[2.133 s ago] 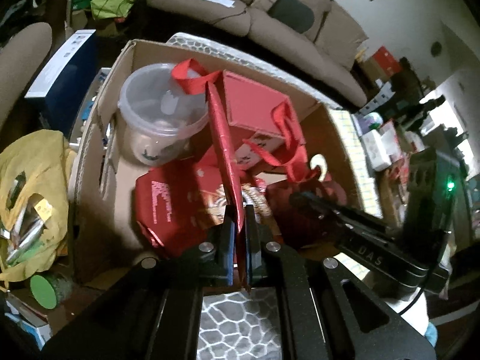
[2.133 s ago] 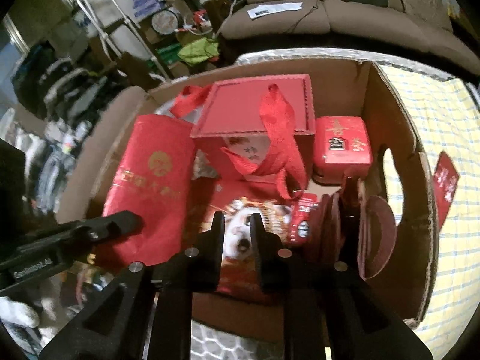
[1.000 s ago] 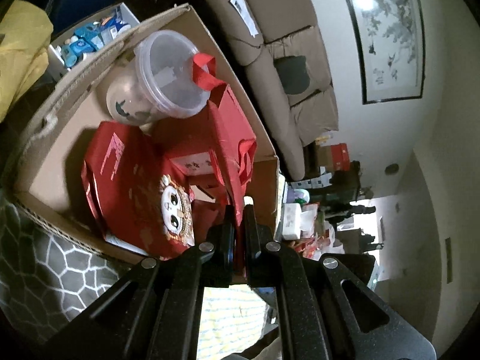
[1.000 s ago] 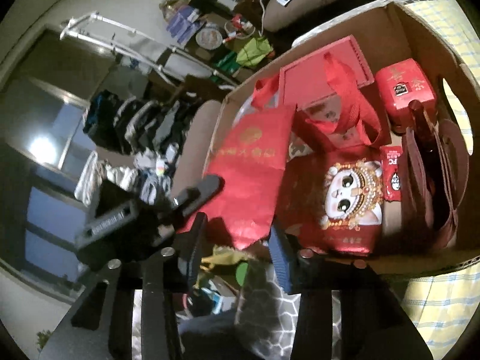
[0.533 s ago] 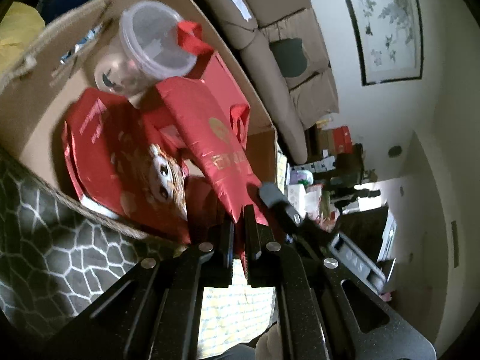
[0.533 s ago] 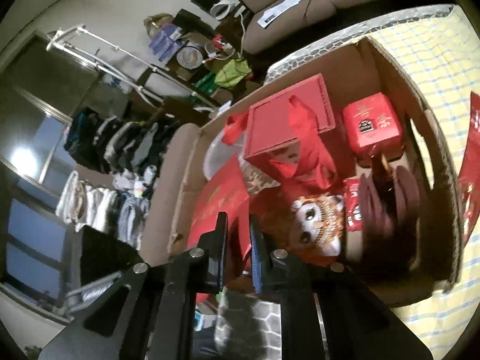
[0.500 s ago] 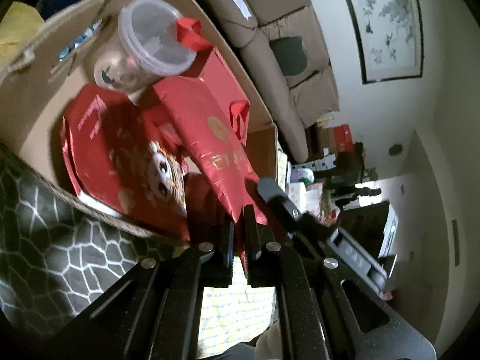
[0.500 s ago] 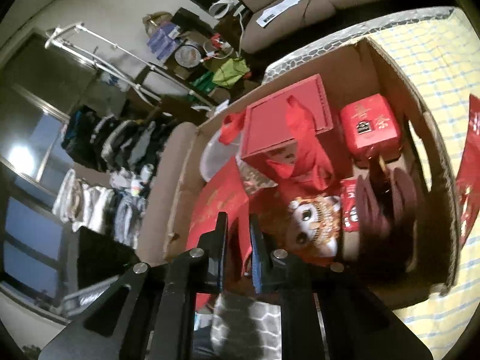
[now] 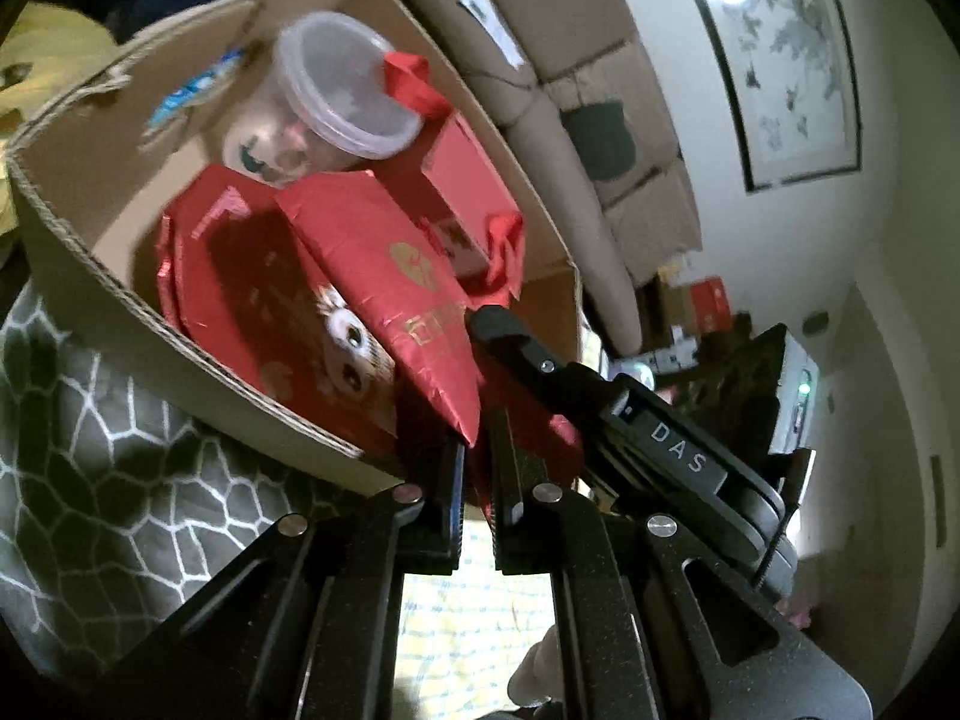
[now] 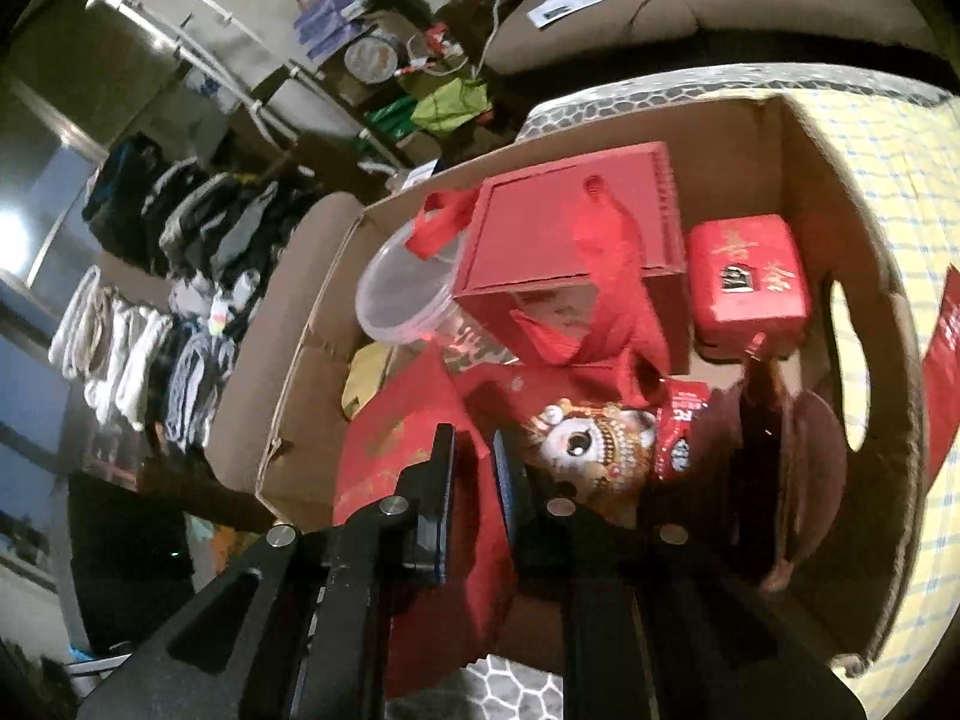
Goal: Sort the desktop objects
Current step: 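Withdraw both open tools up out of the cardboard box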
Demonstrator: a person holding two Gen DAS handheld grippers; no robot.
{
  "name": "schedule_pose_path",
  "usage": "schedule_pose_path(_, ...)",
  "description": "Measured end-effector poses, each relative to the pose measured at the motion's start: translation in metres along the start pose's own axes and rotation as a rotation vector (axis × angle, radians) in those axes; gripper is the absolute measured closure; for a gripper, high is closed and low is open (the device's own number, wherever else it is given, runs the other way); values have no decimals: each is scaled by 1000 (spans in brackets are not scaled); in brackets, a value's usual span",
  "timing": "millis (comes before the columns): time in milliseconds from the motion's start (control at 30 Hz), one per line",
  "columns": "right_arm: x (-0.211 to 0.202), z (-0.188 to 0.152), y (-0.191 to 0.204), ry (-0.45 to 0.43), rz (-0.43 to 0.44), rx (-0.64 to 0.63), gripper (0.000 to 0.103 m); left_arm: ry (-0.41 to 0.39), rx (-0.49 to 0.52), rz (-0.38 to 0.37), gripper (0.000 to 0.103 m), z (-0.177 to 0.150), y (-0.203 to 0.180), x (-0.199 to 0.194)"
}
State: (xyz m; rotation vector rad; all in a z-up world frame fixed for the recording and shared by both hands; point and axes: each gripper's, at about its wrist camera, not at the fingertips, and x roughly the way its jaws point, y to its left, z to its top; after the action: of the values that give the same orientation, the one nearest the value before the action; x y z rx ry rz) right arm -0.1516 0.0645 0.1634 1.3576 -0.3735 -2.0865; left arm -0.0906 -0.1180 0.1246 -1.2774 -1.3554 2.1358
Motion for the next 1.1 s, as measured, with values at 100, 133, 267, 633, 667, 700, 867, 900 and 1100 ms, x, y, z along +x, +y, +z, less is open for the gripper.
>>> schedule_pose_path(100,12,6,7,29,-23,-28,89,-8,-57,13,97,3,10,6)
schedule_pose_path(133,17,7,8,42,-35,-35,89,-9,-67,17,95,4,12,8)
schedule_pose_path(267,28,12,5,66,-79,-49,89,-7,-36,24,71,9,7,16)
schedule_pose_path(633,19,30,-15,16,-126,-20,88,132,32,86,31,25,-25,30)
schedule_pose_path(667,16,31,-17,8,-128,-18,87,133,32,86,31,26,-25,29)
schedule_pose_path(700,13,31,-18,2,-125,-16,86,132,33,85,31,27,-26,27)
schedule_pose_path(867,-2,28,-18,-19,-152,-43,73,118,32,110,30,31,-19,19)
schedule_pose_path(900,-4,28,-17,-25,-158,-48,60,117,32,108,30,32,-19,17)
schedule_pose_path(1100,-23,23,-11,-61,-224,-87,32,102,68,122,17,33,-29,5)
